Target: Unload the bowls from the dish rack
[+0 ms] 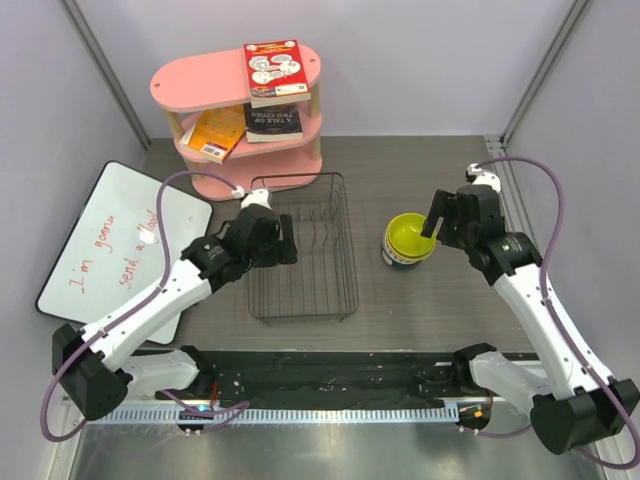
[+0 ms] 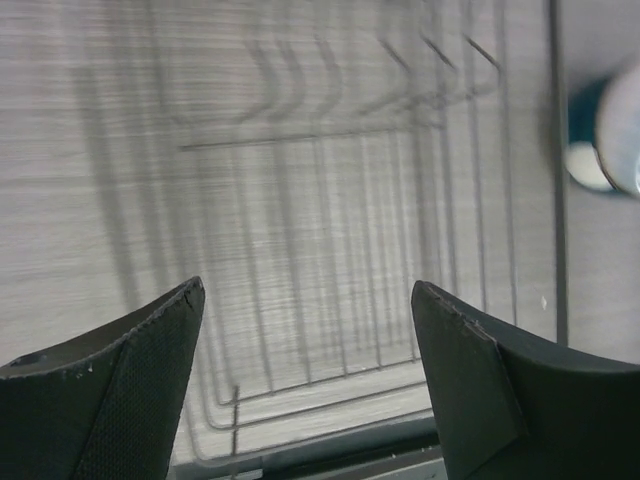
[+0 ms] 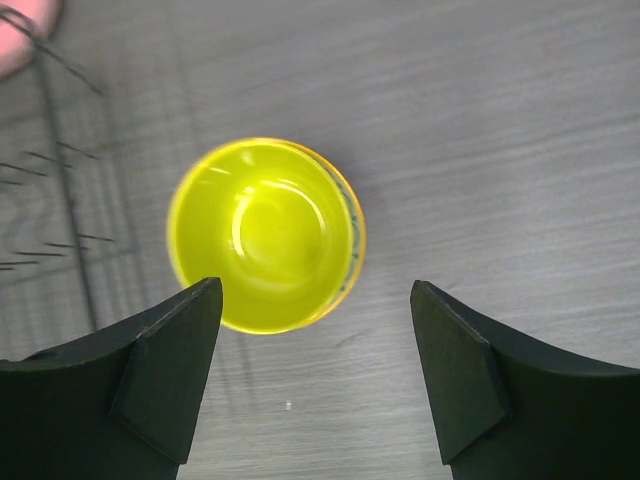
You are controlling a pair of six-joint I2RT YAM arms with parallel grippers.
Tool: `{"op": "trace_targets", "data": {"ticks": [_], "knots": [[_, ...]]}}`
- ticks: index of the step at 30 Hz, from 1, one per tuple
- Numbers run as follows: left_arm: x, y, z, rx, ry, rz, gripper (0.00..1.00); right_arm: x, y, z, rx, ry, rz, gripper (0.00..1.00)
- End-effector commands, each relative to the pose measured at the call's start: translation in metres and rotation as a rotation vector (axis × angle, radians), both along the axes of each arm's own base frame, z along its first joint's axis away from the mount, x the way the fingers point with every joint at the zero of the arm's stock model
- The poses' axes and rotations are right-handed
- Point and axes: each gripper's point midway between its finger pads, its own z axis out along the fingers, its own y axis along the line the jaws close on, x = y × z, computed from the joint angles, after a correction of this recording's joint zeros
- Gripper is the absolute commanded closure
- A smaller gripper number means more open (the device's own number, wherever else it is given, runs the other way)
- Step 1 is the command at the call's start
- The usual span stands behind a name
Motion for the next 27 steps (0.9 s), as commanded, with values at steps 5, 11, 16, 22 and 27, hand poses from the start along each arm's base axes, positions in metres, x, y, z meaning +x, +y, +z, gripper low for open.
{"op": "trace_targets", "data": {"ticks": [5,11,16,22,27], "knots": [[-0.004,0.077,0.057,0.092,-0.064,0.379,0.18,-0.008,0.031,0.079,0.158,-0.231,0.163,0.2],[-0.018,0.095,0.074,0.013,-0.125,0.441,0.18,-0.008,0.041,0.081,0.199,-0.25,0.2,0.21],[-0.023,0.111,0.087,-0.015,-0.179,0.503,0.17,-0.01,0.041,0.076,0.206,-0.265,0.2,0.2],[-0.024,0.111,0.081,-0.008,-0.166,0.505,0.18,-0.013,0.049,0.061,0.233,-0.22,0.232,0.2],[-0.024,0.112,0.083,-0.031,-0.188,0.502,0.2,-0.012,0.055,0.061,0.256,-0.206,0.248,0.21]]}}
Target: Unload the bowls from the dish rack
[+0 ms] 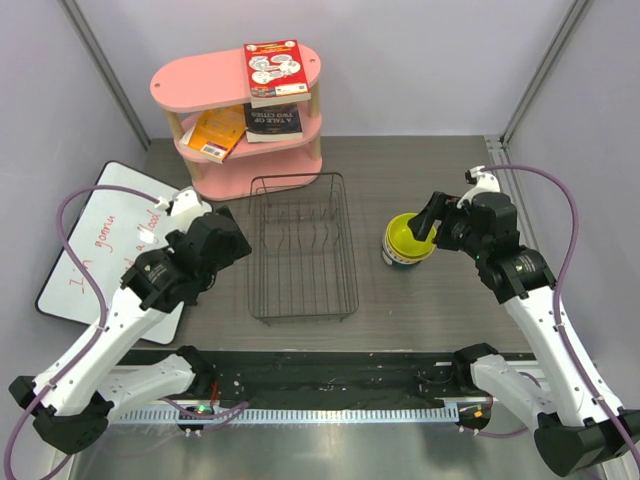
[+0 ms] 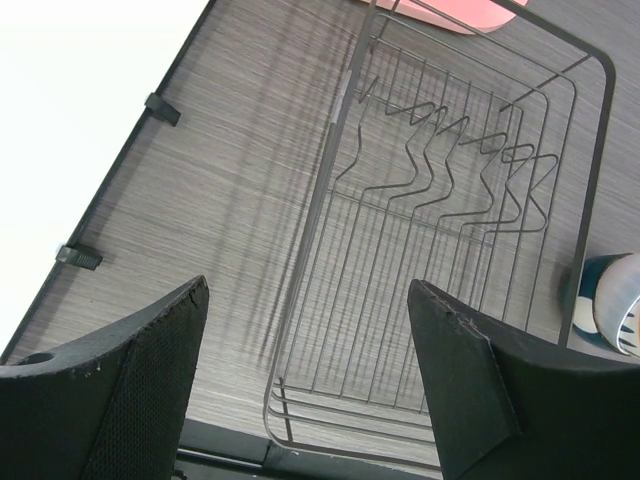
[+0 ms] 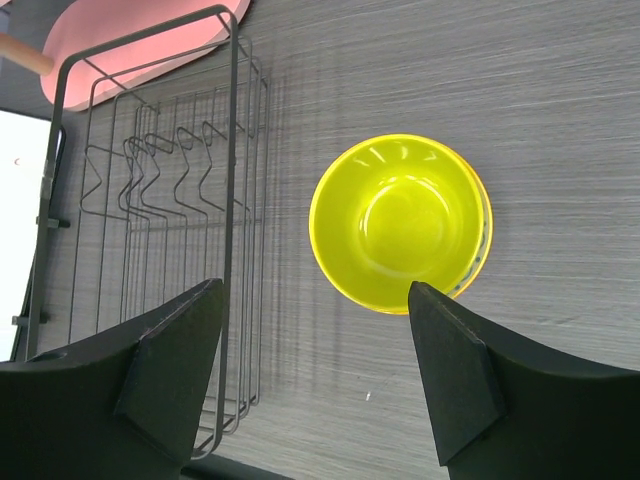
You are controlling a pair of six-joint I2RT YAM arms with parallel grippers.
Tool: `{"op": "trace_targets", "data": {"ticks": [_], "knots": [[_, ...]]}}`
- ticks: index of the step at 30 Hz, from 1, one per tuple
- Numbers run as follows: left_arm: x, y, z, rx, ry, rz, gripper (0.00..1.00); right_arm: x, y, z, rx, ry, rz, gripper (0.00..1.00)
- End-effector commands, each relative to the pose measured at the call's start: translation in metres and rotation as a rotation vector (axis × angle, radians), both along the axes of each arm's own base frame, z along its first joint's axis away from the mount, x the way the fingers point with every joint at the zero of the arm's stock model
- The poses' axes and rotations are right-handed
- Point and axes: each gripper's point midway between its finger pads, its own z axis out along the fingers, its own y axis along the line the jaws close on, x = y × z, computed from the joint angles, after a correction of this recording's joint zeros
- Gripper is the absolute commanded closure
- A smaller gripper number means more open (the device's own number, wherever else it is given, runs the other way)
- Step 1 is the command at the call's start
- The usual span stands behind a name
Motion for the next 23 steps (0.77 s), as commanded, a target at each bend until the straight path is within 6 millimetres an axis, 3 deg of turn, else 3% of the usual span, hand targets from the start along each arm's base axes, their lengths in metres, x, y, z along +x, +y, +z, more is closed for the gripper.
{"op": "trace_targets", "data": {"ticks": [1,23], "knots": [[0.002,0.008,0.005,-0.012,-0.048,0.04,0.2,0.005,0.011,0.012,0.048,-0.036,0.033,0.21],[0.0,0.003,-0.01,-0.026,-0.038,0.013,0.2,-0.001,0.012,-0.011,0.057,-0.003,0.043,0.22]]}}
